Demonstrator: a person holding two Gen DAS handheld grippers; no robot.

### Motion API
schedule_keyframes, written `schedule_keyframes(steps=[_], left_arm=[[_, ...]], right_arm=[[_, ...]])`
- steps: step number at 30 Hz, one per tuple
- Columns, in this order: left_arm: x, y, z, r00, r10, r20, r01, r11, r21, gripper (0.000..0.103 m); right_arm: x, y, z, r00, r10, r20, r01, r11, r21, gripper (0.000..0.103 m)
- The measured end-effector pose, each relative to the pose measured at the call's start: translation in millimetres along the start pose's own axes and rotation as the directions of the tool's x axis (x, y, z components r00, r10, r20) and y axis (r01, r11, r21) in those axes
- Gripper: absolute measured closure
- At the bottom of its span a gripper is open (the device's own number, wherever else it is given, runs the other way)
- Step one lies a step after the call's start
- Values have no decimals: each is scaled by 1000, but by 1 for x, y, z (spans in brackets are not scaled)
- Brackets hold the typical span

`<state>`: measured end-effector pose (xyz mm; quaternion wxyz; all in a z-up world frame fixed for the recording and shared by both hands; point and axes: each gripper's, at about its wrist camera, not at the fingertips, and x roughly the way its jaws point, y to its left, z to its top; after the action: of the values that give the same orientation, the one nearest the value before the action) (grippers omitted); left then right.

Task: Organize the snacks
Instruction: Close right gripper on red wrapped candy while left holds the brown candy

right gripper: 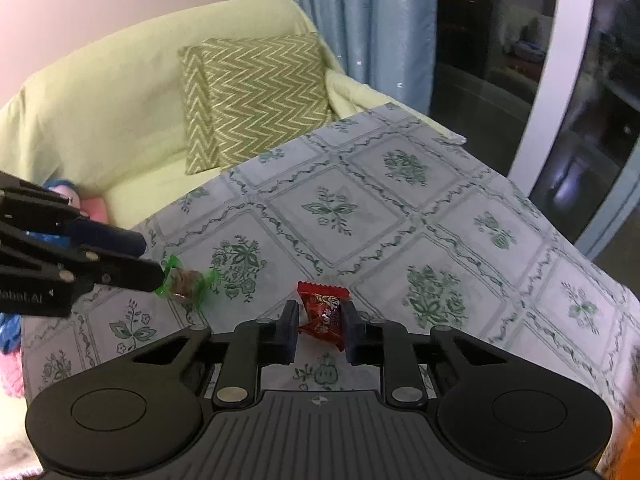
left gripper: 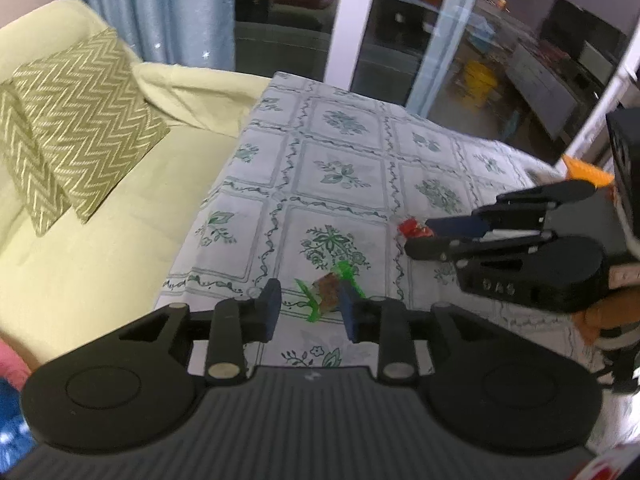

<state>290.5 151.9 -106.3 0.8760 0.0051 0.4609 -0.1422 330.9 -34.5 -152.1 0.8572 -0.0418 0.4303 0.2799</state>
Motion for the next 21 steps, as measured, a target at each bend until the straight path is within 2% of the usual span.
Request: schedule_keyframes(steps=[5,9,12,19,21], left_arm=[[8,-11,1,1000,2,-7,-1,992,127,68],[18,-19,0,1000,-4,-17,7,975,223,65],[27,-25,-2,999,22,-25,-14,957,291,65],[39,-27,-1,999,14,-47,2,945,328,67],[41,-26,0,999,3,-53,13,951,309,76]], right_arm=[[-16,-8,-1,1000,20,23,-23,994,107,80],[-29,-13,-2,999,9,34,-14,986,165,80],[-40,-17,-4,999,-8,44,-1,982,191,80],[-56,-26,-15,998,-45,46,32,966,255,80],[-60,-27,-18,998,-52,46,38,963,268,80]])
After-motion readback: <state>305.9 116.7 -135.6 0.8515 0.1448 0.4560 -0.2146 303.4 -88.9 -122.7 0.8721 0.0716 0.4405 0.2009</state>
